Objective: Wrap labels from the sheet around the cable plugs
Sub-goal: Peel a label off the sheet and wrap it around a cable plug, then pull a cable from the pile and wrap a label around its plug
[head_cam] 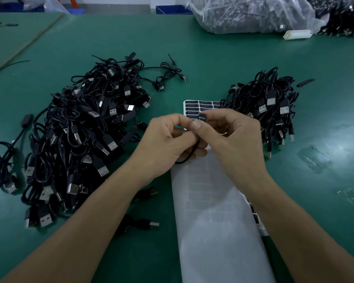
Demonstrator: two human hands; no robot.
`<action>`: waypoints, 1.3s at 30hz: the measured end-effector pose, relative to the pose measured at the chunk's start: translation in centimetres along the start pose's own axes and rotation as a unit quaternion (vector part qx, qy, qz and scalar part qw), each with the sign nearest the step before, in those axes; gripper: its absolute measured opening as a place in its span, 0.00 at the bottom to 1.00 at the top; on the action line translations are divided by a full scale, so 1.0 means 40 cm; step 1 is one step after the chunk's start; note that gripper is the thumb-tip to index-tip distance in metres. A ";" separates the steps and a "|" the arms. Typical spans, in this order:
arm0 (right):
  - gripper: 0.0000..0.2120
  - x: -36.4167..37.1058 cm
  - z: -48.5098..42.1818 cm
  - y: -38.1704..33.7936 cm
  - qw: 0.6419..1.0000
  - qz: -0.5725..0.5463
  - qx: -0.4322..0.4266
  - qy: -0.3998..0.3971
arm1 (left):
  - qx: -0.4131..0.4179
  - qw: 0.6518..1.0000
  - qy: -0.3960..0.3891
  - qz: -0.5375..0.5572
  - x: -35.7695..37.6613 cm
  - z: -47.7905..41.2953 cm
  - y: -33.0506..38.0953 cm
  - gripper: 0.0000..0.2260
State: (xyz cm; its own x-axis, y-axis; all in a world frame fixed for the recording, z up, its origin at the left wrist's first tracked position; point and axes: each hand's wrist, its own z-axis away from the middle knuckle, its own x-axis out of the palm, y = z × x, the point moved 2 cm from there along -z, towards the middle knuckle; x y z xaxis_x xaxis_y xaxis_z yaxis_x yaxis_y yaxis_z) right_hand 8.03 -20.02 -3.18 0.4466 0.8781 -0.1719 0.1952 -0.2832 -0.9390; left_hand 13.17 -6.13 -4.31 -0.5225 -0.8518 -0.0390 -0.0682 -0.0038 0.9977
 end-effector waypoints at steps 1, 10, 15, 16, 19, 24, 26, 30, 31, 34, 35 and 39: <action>0.04 -0.001 -0.002 0.000 1.000 -0.011 0.001 -0.006 | 0.001 1.000 0.000 -0.002 0.002 0.001 0.002 0.04; 0.19 -0.005 0.000 -0.008 1.000 0.001 -0.017 -0.005 | 0.108 0.978 0.049 -0.169 -0.006 0.005 0.043 0.08; 0.19 0.016 0.017 -0.015 0.990 0.084 -0.024 -0.107 | 0.212 0.957 0.126 -0.152 -0.041 0.006 0.112 0.06; 0.22 0.025 0.025 -0.014 0.979 0.143 -0.054 -0.138 | 0.222 0.957 0.135 -0.128 -0.045 0.008 0.124 0.08; 0.17 0.054 0.041 -0.006 0.961 0.182 -0.118 -0.170 | 0.228 0.964 0.126 -0.049 -0.040 0.020 0.151 0.06; 0.04 0.054 0.038 -0.011 0.975 0.111 -0.146 -0.126 | 0.218 0.967 0.127 0.029 -0.047 0.028 0.181 0.03; 0.05 0.037 0.027 -0.018 0.983 0.086 -0.130 -0.099 | 0.217 0.958 0.178 0.059 -0.067 0.030 0.189 0.07; 0.09 -0.012 -0.005 -0.048 0.993 0.064 -0.099 -0.026 | 0.111 0.945 0.271 0.144 -0.095 0.023 0.174 0.13; 0.08 -0.028 -0.018 -0.057 0.993 0.070 -0.095 0.002 | 0.080 0.945 0.281 0.146 -0.098 0.021 0.168 0.13; 0.06 -0.088 -0.074 -0.082 0.984 0.131 -0.073 0.099 | 0.044 0.952 0.288 0.093 -0.106 0.014 0.155 0.07; 0.07 -0.110 -0.095 -0.090 0.977 0.160 -0.066 0.126 | 0.041 0.954 0.290 0.066 -0.108 0.013 0.152 0.07; 0.13 -0.185 -0.173 -0.120 0.952 0.246 -0.034 0.178 | 0.037 0.951 0.305 -0.044 -0.127 0.009 0.144 0.08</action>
State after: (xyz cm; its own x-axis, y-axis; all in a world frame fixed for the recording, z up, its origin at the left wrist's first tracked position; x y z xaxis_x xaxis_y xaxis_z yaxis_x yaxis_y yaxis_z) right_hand 9.83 -27.83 4.67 0.7638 0.4491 -0.4636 -0.0646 -0.6614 -0.7472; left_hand 15.15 -1.63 1.61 0.0767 -0.9953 -0.0588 -0.1608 -0.0706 0.9845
